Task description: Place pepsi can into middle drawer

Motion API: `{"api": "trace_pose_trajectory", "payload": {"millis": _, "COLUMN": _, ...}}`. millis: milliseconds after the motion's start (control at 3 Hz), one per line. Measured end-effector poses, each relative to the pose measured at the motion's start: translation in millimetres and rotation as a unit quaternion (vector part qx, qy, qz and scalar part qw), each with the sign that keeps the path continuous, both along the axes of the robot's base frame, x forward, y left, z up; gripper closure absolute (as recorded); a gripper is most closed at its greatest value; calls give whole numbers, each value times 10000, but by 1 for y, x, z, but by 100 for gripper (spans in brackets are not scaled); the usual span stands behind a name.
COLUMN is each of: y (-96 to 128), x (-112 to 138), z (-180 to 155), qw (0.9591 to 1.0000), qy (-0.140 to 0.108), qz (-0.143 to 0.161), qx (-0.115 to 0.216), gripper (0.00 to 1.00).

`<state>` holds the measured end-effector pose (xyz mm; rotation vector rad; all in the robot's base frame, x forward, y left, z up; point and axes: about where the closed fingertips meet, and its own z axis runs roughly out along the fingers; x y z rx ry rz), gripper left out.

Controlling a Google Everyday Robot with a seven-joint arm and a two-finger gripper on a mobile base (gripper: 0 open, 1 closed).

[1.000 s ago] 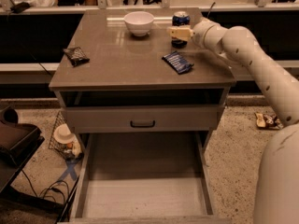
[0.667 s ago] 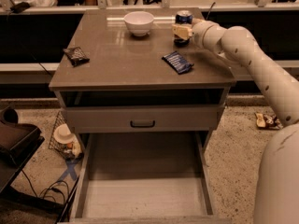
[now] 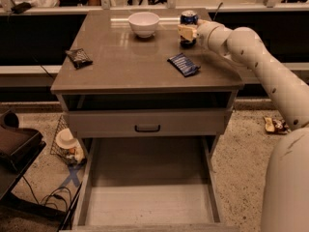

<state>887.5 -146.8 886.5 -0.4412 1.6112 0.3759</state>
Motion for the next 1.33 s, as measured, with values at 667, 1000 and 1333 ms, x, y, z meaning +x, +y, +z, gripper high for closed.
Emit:
{"api": "trace_pose_trajectory", "payload": {"millis": 667, "y": 9, "x": -14, "z": 14, "qw": 9997, "qy": -156, "qz": 163, "qx": 54, "gripper": 100}}
{"api": "trace_pose_trajectory", "payload": {"millis": 1000, "y": 5, "x": -60, "z": 47, "qw": 9985, "qy": -490, "qz": 225, "qx": 57, "gripper": 100}}
{"api": "trace_pose_trajectory", "payload": {"millis": 1333, "y": 9, "x": -124, "z": 74, "qw": 9974, "qy": -644, "qz": 284, "qx": 167, "gripper": 100}}
